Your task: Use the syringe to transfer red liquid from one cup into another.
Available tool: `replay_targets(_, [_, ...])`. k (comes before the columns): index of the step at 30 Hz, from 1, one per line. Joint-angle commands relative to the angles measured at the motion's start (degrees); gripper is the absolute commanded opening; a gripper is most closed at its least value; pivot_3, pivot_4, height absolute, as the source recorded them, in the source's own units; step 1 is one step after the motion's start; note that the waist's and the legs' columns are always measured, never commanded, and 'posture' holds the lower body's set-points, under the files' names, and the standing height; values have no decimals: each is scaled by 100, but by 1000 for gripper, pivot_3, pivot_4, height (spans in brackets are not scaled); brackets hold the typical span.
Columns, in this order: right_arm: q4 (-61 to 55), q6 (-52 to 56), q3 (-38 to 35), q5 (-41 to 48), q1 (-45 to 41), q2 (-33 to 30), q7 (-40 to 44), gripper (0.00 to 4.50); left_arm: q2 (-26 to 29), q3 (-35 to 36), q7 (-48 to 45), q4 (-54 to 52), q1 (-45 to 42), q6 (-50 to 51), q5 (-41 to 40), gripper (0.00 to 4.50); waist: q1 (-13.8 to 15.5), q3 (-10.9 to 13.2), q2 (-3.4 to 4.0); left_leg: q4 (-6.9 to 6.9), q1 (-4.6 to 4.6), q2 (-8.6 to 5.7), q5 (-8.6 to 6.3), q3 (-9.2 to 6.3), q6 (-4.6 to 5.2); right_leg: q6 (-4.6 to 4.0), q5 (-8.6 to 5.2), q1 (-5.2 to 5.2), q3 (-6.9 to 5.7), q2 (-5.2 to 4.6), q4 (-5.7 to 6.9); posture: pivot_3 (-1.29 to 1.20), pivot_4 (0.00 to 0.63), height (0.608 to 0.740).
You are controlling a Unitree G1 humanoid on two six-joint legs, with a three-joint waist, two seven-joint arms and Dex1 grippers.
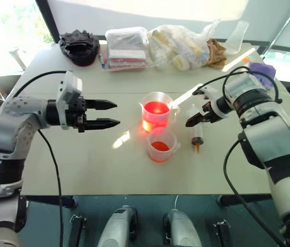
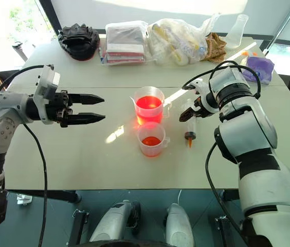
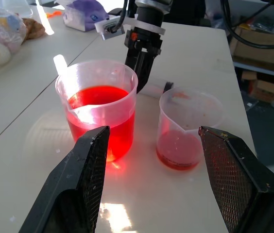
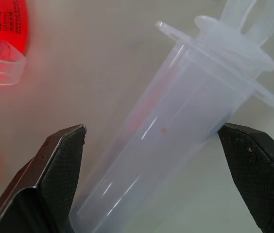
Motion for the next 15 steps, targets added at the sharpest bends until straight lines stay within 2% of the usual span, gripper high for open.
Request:
replay_targets(1, [73, -270, -235, -182, 143, 244, -493, 4474, -59, 208, 244, -280, 107, -72, -81, 3080, -7, -8, -14, 0, 0, 1, 3, 0, -4, -1, 0, -1, 3, 3, 0, 0, 150, 740])
replay_targets(2, [88, -296, -279, -224, 179, 275, -551, 4474, -70, 231, 298, -319, 169, -75, -84, 3080, -11, -12, -21, 0, 4, 2, 6, 0, -7, -2, 1, 1, 7, 4, 2, 0, 150, 740])
replay_targets(8, [158, -165, -723, -277, 301, 281, -855, 1593, -55, 269, 437, -405, 387, -131, -61, 3080, -9, -16, -28, -1, 12, 11, 19, 0, -16, -16, 9, -11, 38, 25, 7, 0, 150, 740])
replay_targets(9, [164, -117, -825, -251, 311, 278, -908, 1453, -57, 270, 453, -387, 383, -134, -59, 3080, -11, -17, -28, -2, 12, 12, 19, 0, -16, -16, 9, -11, 50, 32, 7, 0, 150, 740])
replay_targets(12, [141, -60, -1128, -171, 318, 227, -996, 1454, -54, 240, 462, -286, 331, -173, -27, 3080, -14, -18, -30, -3, 12, 19, 21, 1, -19, -17, 9, -8, 87, 53, 5, 0, 150, 740])
replay_targets(15, [35, -94, -1826, 197, 73, -9, -1224, 1454, 6, 273, 472, -155, 226, -219, 26, 3080, -6, -17, -29, -6, 12, 23, 23, 2, -24, -21, 11, -9, 91, 56, 6, 0, 150, 740])
